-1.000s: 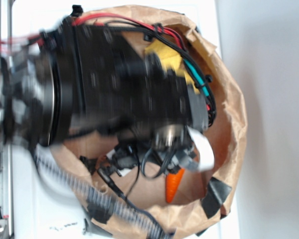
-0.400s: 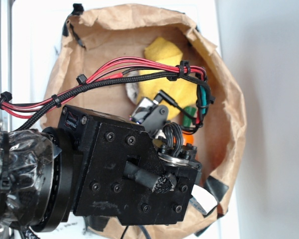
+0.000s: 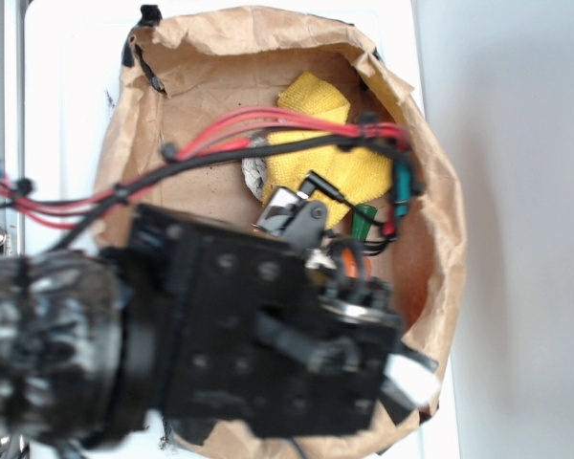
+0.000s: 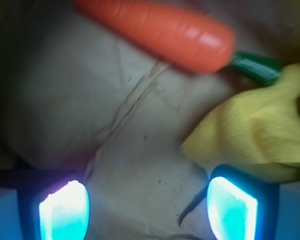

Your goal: Grab the carrot.

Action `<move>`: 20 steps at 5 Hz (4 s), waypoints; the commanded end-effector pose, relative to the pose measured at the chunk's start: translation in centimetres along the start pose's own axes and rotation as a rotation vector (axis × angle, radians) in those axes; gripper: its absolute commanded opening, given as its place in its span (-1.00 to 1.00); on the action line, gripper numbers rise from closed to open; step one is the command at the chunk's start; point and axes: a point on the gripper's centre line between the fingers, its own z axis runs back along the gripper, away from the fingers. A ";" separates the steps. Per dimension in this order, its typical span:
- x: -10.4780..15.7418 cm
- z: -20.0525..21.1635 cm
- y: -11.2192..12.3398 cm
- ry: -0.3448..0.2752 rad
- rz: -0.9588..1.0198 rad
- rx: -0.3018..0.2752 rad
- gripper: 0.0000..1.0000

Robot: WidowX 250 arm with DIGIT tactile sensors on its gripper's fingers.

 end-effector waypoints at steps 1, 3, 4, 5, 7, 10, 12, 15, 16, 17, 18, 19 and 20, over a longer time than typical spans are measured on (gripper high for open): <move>-2.5 5.3 4.4 0.030 0.476 -0.092 1.00; -3.3 1.5 3.5 -0.052 0.713 -0.132 1.00; -3.3 1.5 3.5 -0.052 0.713 -0.132 1.00; -3.3 1.5 3.5 -0.052 0.713 -0.132 1.00; -2.7 1.1 1.4 -0.124 0.930 -0.158 1.00; 3.1 -0.6 -1.5 -0.146 1.173 -0.254 1.00; 5.1 -1.1 -3.0 -0.218 1.126 -0.326 1.00; 10.1 -1.8 -3.5 -0.246 1.202 -0.289 1.00; 11.4 -2.3 -3.4 -0.199 1.178 -0.219 1.00; 10.7 -2.2 -3.2 -0.191 1.134 -0.190 -1.00; 10.3 -0.9 -1.6 -0.205 1.133 -0.233 -1.00; 9.8 0.5 -0.1 -0.233 1.155 -0.284 -1.00; 8.7 1.6 1.1 -0.248 1.146 -0.341 -1.00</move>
